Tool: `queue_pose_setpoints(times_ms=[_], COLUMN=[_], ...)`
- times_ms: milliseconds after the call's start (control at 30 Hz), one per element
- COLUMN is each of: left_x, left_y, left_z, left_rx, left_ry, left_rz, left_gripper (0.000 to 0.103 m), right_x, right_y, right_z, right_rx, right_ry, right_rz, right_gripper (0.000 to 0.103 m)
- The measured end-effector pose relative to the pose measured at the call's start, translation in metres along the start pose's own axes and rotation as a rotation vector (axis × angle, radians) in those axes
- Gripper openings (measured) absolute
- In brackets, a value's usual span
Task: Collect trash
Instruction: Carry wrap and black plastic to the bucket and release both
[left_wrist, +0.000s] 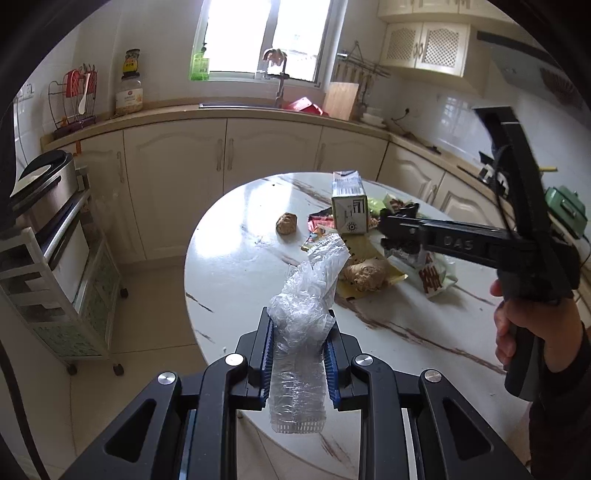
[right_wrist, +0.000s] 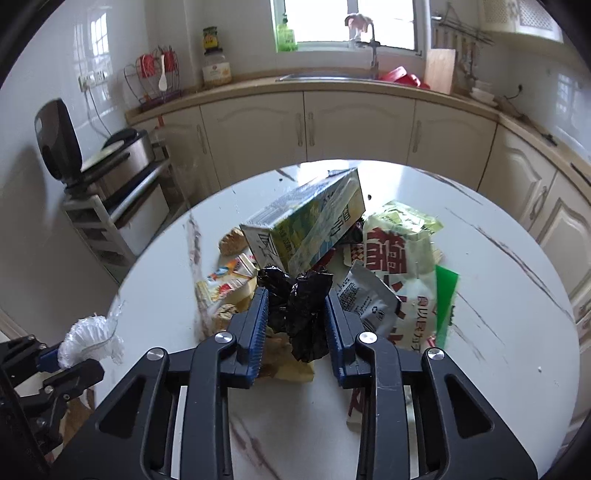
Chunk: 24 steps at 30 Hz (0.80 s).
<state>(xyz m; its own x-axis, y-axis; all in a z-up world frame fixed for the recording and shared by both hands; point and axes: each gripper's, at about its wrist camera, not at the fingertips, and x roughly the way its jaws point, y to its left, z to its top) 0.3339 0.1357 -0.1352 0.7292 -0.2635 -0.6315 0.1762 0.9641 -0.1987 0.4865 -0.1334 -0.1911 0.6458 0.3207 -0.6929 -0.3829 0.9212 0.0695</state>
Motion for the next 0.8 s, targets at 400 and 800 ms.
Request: queue_pose_setpoints(times_ms=[400,800], left_x=[-0.076,-0.088], left_y=[0.082,0.183], left_z=[-0.047,-0.134], left_rx=[-0.13,-0.303], left_ry=[-0.025,0.168], left_rz=[0.095,0.271], left_gripper=[0.02,0.021], right_x=[-0.065,0.031], right_y=[0.116,0.264], right_z=[-0.007,-0.061], right_rx=[-0.096,-0.276], right_ry=[-0.087,0.13], right_rz=[0.261,0.369], right_gripper=[0.028,0.028])
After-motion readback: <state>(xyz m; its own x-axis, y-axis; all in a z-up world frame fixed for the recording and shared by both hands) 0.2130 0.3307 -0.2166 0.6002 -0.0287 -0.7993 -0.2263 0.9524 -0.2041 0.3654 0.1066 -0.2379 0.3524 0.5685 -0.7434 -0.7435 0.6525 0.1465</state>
